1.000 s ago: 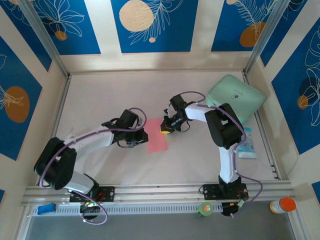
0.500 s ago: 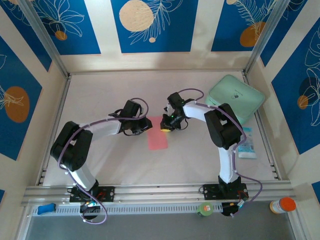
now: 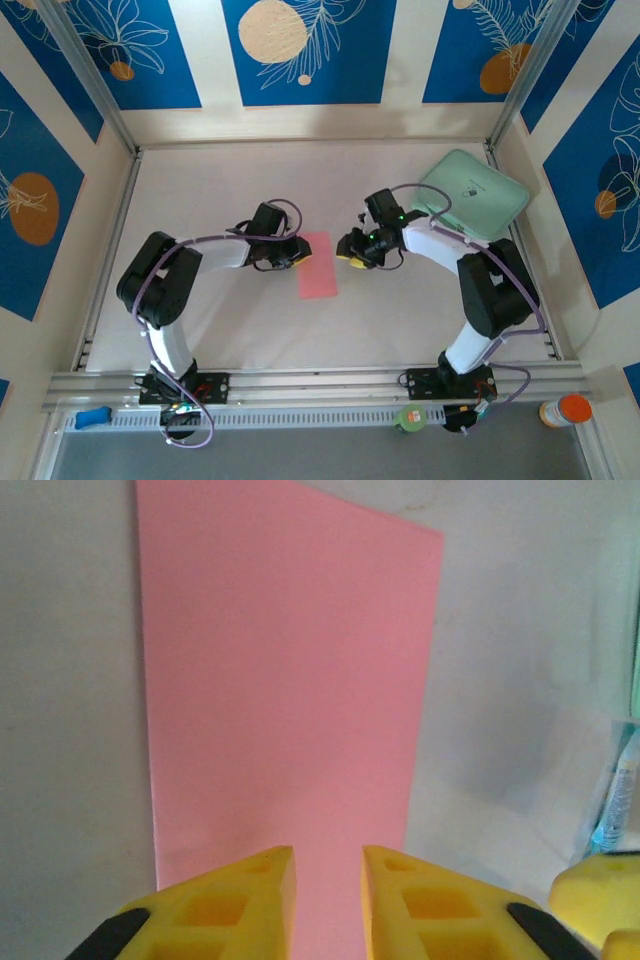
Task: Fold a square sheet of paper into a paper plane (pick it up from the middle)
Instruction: Fold the triangle a second time at the center of the table.
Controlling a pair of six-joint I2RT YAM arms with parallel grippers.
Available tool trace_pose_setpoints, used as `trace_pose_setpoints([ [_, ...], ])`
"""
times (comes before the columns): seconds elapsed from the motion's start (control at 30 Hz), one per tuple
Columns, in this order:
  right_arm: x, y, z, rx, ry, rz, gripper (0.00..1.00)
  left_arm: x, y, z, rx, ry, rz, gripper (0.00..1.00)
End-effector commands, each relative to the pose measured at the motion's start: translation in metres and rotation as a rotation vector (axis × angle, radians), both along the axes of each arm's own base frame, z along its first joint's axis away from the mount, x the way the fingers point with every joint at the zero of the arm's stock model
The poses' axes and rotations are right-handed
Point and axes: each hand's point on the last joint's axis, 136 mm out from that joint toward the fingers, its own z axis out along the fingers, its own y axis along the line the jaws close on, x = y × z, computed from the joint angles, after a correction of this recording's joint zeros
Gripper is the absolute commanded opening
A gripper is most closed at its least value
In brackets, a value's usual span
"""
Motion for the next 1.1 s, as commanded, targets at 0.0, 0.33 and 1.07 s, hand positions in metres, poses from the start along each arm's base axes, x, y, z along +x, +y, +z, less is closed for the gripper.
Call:
trace_pose_setpoints([
  [0.0,-0.019,0.003,-0.001,0.047,0.087,-0.042,0.47,0.014,-0.003,-0.001,-0.025,-0.005,0.022,0.24],
  [0.33,-0.036,0.019,-0.022,0.037,0.193,-0.021,0.49,0.003,0.010,-0.027,0.032,0.063,0.070,0.24],
  [1.07,-0.046,0.034,-0.032,0.056,0.241,0.033,0.28,-0.005,0.012,-0.040,0.028,0.102,0.084,0.23],
])
